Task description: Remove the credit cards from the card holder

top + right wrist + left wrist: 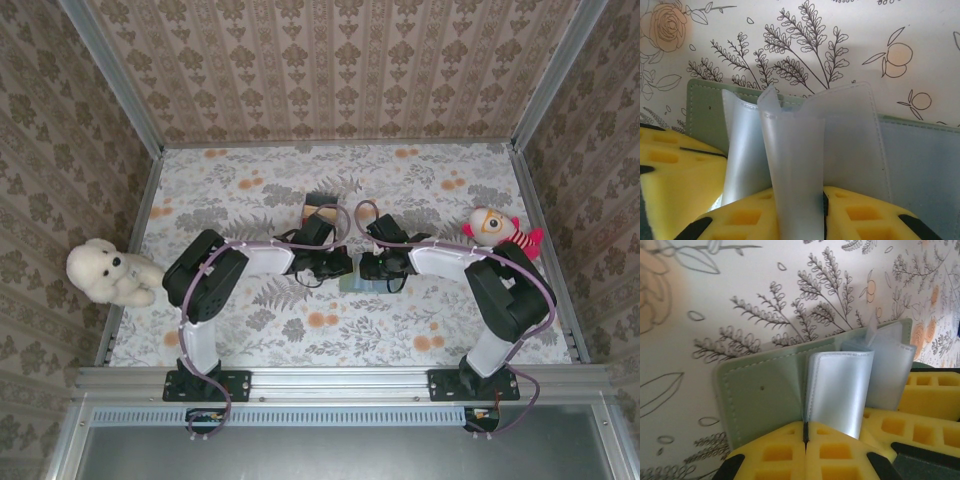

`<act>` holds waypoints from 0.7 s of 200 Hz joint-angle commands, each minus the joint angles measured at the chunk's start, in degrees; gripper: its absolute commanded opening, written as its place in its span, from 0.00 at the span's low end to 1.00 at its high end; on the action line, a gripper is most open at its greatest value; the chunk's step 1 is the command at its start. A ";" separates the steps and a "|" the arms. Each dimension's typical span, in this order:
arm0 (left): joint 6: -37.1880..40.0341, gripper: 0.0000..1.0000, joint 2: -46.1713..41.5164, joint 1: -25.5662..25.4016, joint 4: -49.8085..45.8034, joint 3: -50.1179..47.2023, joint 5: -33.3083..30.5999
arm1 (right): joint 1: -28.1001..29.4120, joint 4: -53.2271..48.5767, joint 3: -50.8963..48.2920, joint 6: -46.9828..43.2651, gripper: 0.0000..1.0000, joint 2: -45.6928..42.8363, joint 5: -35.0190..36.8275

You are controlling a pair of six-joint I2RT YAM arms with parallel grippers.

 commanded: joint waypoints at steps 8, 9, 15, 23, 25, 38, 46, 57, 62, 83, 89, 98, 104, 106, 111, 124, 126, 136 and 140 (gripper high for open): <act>1.27 0.02 1.34 -1.54 3.93 1.21 5.20 | -0.02 0.75 -3.06 1.45 0.25 1.74 -5.51; 1.28 0.02 1.32 -1.53 3.87 1.25 5.18 | -0.03 0.84 -3.07 1.48 0.25 1.66 -5.57; 1.41 0.02 1.01 -1.42 3.49 1.17 4.88 | -0.21 0.88 -3.28 1.65 0.25 1.01 -5.63; 1.77 0.02 0.57 -1.36 2.89 1.03 4.07 | -0.40 0.57 -3.35 1.82 0.26 -0.07 -5.26; 1.81 0.02 0.45 -1.30 2.57 0.98 3.88 | -0.47 0.46 -3.35 1.85 0.26 -0.37 -5.16; 2.32 0.03 -0.80 -0.94 1.08 0.77 2.68 | -0.57 -0.87 -3.13 2.12 0.27 -2.45 -4.39; 2.66 0.04 -1.81 -0.71 0.12 0.56 1.88 | -0.57 -1.80 -2.93 2.33 0.30 -3.87 -3.98; 3.43 0.09 -3.48 -0.28 -1.70 0.37 0.65 | -0.66 -3.02 -2.51 2.46 0.34 -6.26 -3.78; 3.90 0.12 -4.26 -0.13 -2.59 0.34 0.16 | -0.71 -3.38 -2.34 2.52 0.38 -7.53 -3.88; 6.12 0.29 -7.83 1.32 -7.10 0.67 -1.03 | -1.00 -4.98 -1.55 2.82 0.56 -13.64 -4.05; 6.63 0.31 -9.05 1.89 -8.69 0.72 -1.69 | -1.29 -5.41 -1.34 2.78 0.61 -15.53 -3.86; 7.60 0.34 -10.89 2.98 -10.69 0.47 -2.58 | -1.80 -6.12 -0.90 2.66 0.68 -18.65 -3.34; 8.28 0.37 -12.05 3.76 -12.03 0.43 -3.07 | -2.30 -6.52 -0.59 2.48 0.73 -20.52 -2.65; 8.60 0.38 -12.50 4.13 -12.56 0.34 -3.27 | -2.43 -6.71 -0.48 2.36 0.75 -21.17 -2.34; 9.28 0.40 -13.77 4.82 -13.86 0.36 -3.93 | -2.86 -7.09 -0.19 1.89 0.79 -22.58 -1.60; 11.51 0.45 -16.97 6.92 -17.42 0.34 -6.09 | -4.00 -7.80 0.22 0.16 0.87 -26.24 1.42; 11.87 0.45 -17.49 7.29 -17.91 0.43 -6.44 | -4.18 -7.85 0.25 -0.17 0.89 -26.87 2.20; 13.46 0.50 -20.06 9.19 -20.54 0.36 -8.52 | -5.05 -8.10 0.34 -1.80 0.93 -29.32 5.97; 14.07 0.52 -21.07 9.97 -21.55 0.28 -9.40 | -5.45 -8.19 0.28 -2.35 0.95 -30.23 7.69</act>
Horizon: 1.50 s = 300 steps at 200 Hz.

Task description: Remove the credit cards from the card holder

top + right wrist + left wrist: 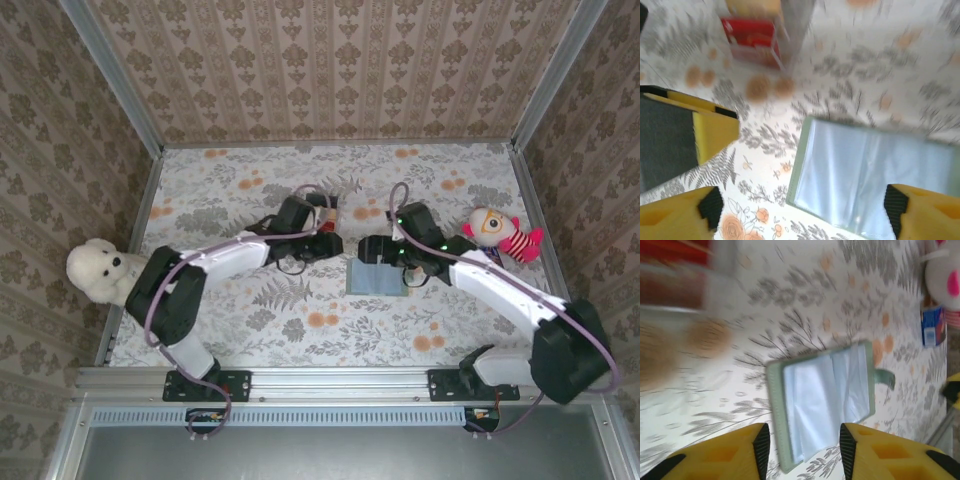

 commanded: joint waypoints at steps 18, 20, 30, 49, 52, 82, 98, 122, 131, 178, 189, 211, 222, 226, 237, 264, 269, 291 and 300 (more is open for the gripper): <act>8.24 0.61 -10.22 7.33 -13.40 -0.01 -10.43 | -3.76 -3.59 1.80 -5.76 1.00 -8.17 15.20; 8.56 0.62 -10.63 7.76 -13.91 -0.05 -11.14 | -3.90 -3.56 1.81 -6.14 1.00 -8.45 15.94; 10.19 0.68 -13.52 9.66 -15.74 -0.46 -14.59 | -4.79 -3.39 1.93 -7.73 1.00 -9.32 19.22; 13.32 0.82 -18.44 14.06 -17.37 -2.10 -21.10 | -5.96 -3.08 2.41 -10.38 1.00 -9.80 25.21; 13.71 0.84 -19.13 14.72 -17.52 -2.43 -21.98 | -6.15 -2.98 2.46 -10.83 1.00 -9.73 25.73; 19.02 1.00 -26.23 20.28 -15.36 -6.79 -30.00 | -8.35 0.24 1.18 -13.05 1.00 -7.04 34.81; 20.73 1.00 -29.14 23.16 -12.92 -9.50 -34.41 | -10.25 4.25 -1.18 -14.17 1.00 -5.11 35.76; 23.75 1.00 -31.82 27.11 -7.89 -13.44 -41.68 | -10.92 17.03 -8.47 -18.04 1.00 -3.45 38.45; 25.22 1.00 -32.24 29.13 -5.55 -14.77 -42.46 | -11.13 22.09 -10.84 -19.19 1.00 -2.83 39.52; 36.57 1.00 -32.51 33.38 10.02 -24.83 -37.97 | -15.19 29.71 -14.80 -20.70 1.00 -0.94 39.43; 37.57 1.00 -31.58 34.26 12.31 -26.35 -37.20 | -15.85 32.05 -15.85 -22.43 1.00 -0.06 39.49; 40.40 1.00 -28.73 35.56 17.22 -28.75 -36.85 | -17.63 37.63 -17.81 -24.30 1.00 3.08 40.32; 42.41 1.00 -27.65 35.73 21.03 -30.01 -36.24 | -18.34 39.10 -17.61 -23.68 1.00 5.27 41.01; 43.12 1.00 -27.27 35.82 22.86 -30.67 -35.99 | -18.45 39.15 -17.35 -23.45 1.00 5.84 40.91; 45.92 1.00 -26.32 35.98 29.04 -32.71 -34.17 | -18.48 40.10 -16.36 -23.42 1.00 7.41 40.76; 50.19 1.00 -23.55 37.35 40.96 -36.49 -28.97 | -18.58 46.16 -16.99 -26.22 1.00 11.29 40.31; 50.07 1.00 -23.14 37.75 41.82 -36.59 -27.93 | -18.64 47.62 -17.53 -26.79 1.00 11.32 39.65; 48.72 1.00 -21.28 40.06 45.37 -37.44 -22.65 | -19.63 56.85 -21.68 -27.98 1.00 10.50 34.62; 48.71 1.00 -20.45 40.71 45.89 -37.58 -21.31 | -20.63 60.68 -23.58 -27.29 1.00 10.64 32.35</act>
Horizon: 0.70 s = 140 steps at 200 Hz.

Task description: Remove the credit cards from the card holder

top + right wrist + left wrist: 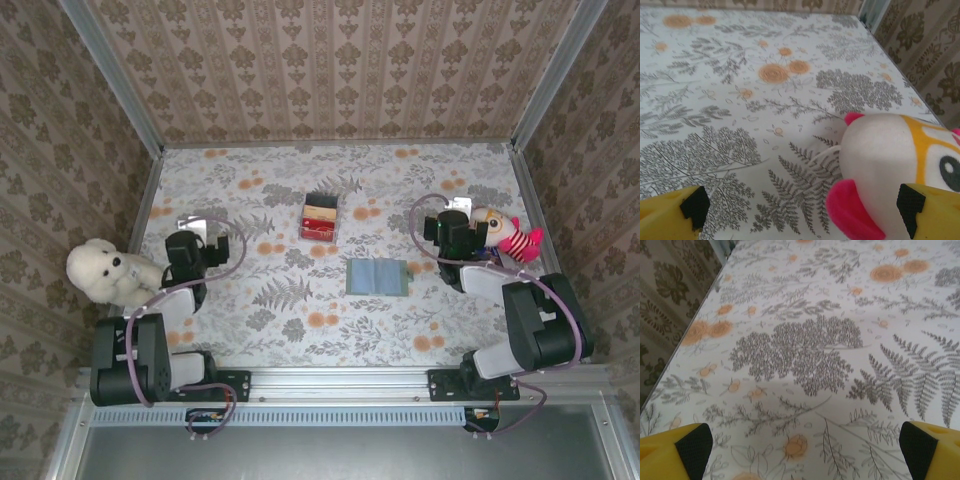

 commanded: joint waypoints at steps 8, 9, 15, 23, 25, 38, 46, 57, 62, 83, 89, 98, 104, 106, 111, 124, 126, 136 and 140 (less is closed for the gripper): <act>1.61 1.00 1.98 2.32 10.08 -0.96 7.61 | -2.54 15.08 -5.50 -1.13 1.00 -0.04 -6.89; 1.59 1.00 1.94 2.32 9.95 -0.89 7.76 | -2.63 15.38 -5.62 -1.05 1.00 0.06 -7.00; 1.78 1.00 1.67 2.60 9.05 -0.66 9.00 | -3.20 17.51 -6.65 -0.53 1.00 0.48 -7.91; 1.85 1.00 1.82 2.89 9.57 -0.87 10.00 | -3.79 19.54 -7.64 -0.51 1.00 0.84 -9.99; 1.91 1.00 1.78 2.93 9.42 -0.77 10.09 | -3.84 19.92 -7.80 -0.57 1.00 0.97 -10.56; 1.70 1.00 1.60 3.05 9.68 -0.96 10.94 | -3.95 20.48 -8.13 -1.14 1.00 0.94 -12.23; 0.63 1.00 1.47 3.35 10.31 -1.29 12.39 | -3.93 20.83 -8.20 -1.36 1.00 1.21 -12.95; -1.14 1.00 2.17 3.77 13.38 -2.10 14.84 | -3.98 21.54 -8.37 -1.84 1.00 1.76 -13.92; -1.61 1.00 2.74 3.93 14.50 -2.23 15.57 | -3.95 21.80 -8.38 -1.94 1.00 2.02 -14.16; -2.86 1.00 4.84 3.92 16.16 -1.44 16.95 | -3.86 23.80 -9.21 -2.21 1.00 2.62 -14.84; -3.09 1.00 5.91 3.92 17.89 -1.64 17.35 | -3.85 24.52 -9.46 -2.30 1.00 2.87 -15.01; -3.20 1.00 8.28 3.78 21.51 -2.23 17.90 | -3.89 25.46 -9.78 -2.45 1.00 3.49 -15.32; -3.15 1.00 10.07 3.59 23.98 -2.48 17.85 | -3.87 26.13 -9.94 -2.62 1.00 3.88 -15.72; -3.10 1.00 10.61 3.45 24.63 -2.49 17.72 | -3.90 26.38 -9.96 -2.69 1.00 4.21 -15.94; -3.09 1.00 11.66 3.25 24.85 -2.31 17.16 | -3.86 27.04 -9.96 -2.88 1.00 4.77 -16.26; -2.49 1.00 14.09 2.48 25.45 -1.43 15.80 | -3.86 25.83 -9.50 -3.09 1.00 4.56 -16.87; -2.34 1.00 14.36 2.32 25.52 -1.33 15.65 | -3.86 25.64 -9.45 -3.09 1.00 4.54 -16.97; -1.76 1.00 15.87 1.57 25.46 -0.69 14.80 | -3.86 26.03 -9.37 -3.35 1.00 4.86 -17.14; -1.29 1.00 16.39 1.15 25.53 -0.32 14.35 | -3.85 25.34 -9.17 -3.31 1.00 4.72 -17.20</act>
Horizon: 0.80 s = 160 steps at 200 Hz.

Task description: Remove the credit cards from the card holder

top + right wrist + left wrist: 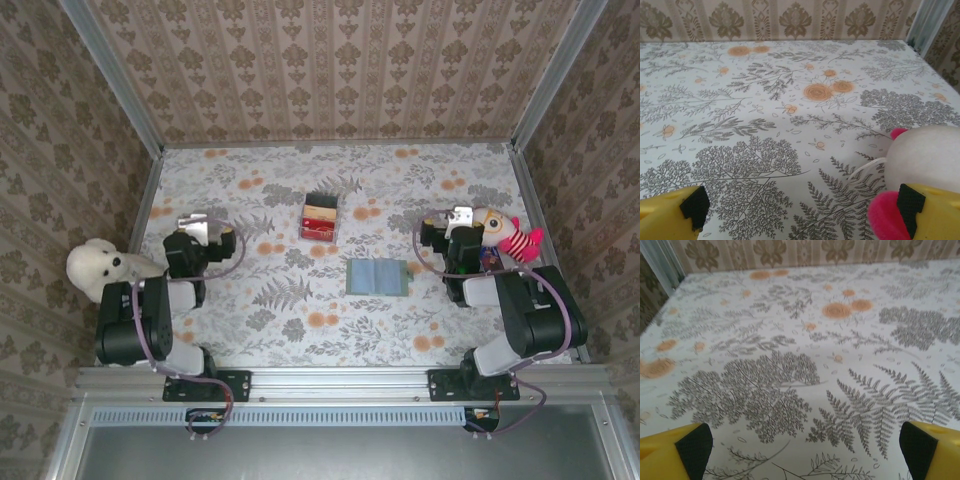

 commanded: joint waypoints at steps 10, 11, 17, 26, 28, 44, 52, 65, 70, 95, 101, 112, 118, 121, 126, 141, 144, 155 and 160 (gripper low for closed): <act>0.89 1.00 1.83 -2.51 1.33 2.11 -1.80 | 0.01 1.20 0.63 -0.91 1.00 0.69 -2.24; 0.96 1.00 1.79 -2.64 1.02 2.24 -2.01 | 0.03 1.12 0.67 -0.90 1.00 0.65 -2.23; 1.56 1.00 2.14 -3.28 0.78 2.73 -3.25 | -0.18 0.28 0.92 -0.74 1.00 0.53 -2.54; 1.82 1.00 2.15 -4.00 -0.05 3.18 -4.86 | -0.46 -0.05 1.22 -0.48 1.00 0.67 -2.90; 1.71 1.00 2.03 -4.04 -0.35 3.20 -5.21 | -0.54 -0.27 1.30 -0.40 1.00 0.62 -2.98; 0.45 1.00 2.22 -4.41 -1.13 3.80 -9.88 | -1.23 -1.37 1.84 0.14 1.00 0.58 -3.95; 0.49 1.00 2.26 -4.59 -1.36 3.93 -10.21 | -1.39 -1.53 1.86 0.24 1.00 0.54 -4.19; 0.60 1.00 2.29 -4.69 -1.22 3.85 -10.28 | -1.48 -1.63 1.91 0.26 1.00 0.53 -4.24; 0.64 1.00 2.19 -4.65 -1.07 3.79 -10.38 | -1.44 -1.60 1.90 0.37 1.00 0.55 -4.24; 0.67 1.00 2.19 -4.78 -1.23 3.85 -10.31 | -1.46 -1.60 1.94 0.33 1.00 0.52 -4.34; 0.65 1.00 2.15 -4.70 -1.22 3.85 -10.31 | -1.52 -1.60 1.97 0.33 1.00 0.60 -4.30; 0.67 1.00 2.13 -4.78 -1.21 3.85 -10.31 | -1.53 -1.60 1.94 0.34 1.00 0.63 -4.35; 0.68 1.00 2.18 -4.78 -1.30 3.82 -10.31 | -1.53 -1.69 1.94 0.33 1.00 0.56 -4.40; 0.64 1.00 2.28 -4.78 -1.36 3.92 -10.31 | -1.53 -1.69 1.94 0.33 1.00 0.59 -4.46; 0.67 1.00 2.29 -4.78 -1.38 3.94 -10.31 | -1.53 -1.69 1.99 0.33 1.00 0.54 -4.42; 0.66 1.00 2.29 -4.76 -1.39 4.01 -10.31 | -1.61 -1.69 1.94 0.40 1.00 0.60 -4.57; 0.67 1.00 2.24 -4.73 -1.39 3.98 -10.30 | -1.57 -1.71 1.94 0.41 1.00 0.54 -4.51; 0.82 1.00 2.27 -4.88 -1.35 3.94 -10.41 | -1.61 -1.71 2.02 0.42 1.00 0.54 -4.58; 0.73 1.00 2.29 -4.91 -1.47 4.01 -10.56 | -1.61 -1.84 2.03 0.42 1.00 0.52 -4.64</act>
